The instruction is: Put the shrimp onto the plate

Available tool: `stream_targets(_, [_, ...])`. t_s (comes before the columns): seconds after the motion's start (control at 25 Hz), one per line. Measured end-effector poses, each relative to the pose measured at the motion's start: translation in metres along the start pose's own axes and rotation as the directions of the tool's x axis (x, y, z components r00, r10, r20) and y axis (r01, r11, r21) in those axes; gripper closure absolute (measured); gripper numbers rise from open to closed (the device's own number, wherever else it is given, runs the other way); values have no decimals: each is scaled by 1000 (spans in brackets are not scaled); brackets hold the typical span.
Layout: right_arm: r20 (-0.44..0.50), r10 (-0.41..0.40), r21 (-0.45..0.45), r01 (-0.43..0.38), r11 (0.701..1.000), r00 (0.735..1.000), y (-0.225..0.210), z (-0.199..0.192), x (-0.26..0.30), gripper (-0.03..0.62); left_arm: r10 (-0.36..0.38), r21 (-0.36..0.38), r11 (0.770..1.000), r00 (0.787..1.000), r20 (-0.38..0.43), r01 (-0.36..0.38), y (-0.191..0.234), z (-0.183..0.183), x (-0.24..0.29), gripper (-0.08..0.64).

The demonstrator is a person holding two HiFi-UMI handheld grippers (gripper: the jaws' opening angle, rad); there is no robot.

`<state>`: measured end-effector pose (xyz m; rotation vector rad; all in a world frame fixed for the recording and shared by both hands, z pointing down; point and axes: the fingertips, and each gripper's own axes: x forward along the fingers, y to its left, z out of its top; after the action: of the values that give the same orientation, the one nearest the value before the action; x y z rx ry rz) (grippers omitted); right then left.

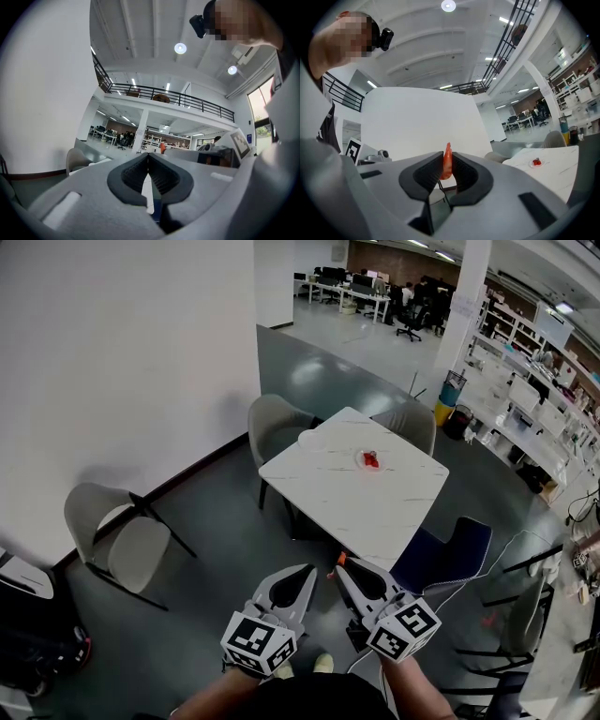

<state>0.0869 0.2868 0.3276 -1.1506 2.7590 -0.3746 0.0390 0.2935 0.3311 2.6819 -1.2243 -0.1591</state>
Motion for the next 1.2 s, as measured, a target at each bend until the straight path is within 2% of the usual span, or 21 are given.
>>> stream_targets(0.76, [-25,-9,-7,9,1000,1000,30,-20,51,532,1,-22,1000,1000,-4,-1,56,-1,-27,552])
stream_targets(1.0, [-26,-13,-2,12,1000,1000,8,-20,63,532,-3,-31,1000,1000,-18,3,68,-10,-5,552])
stream_targets(1.2, [-22,17,13,-17,1000,1000,-26,-18,98,532,23,-26,999,1000,-16,-23,99,-9,26,552])
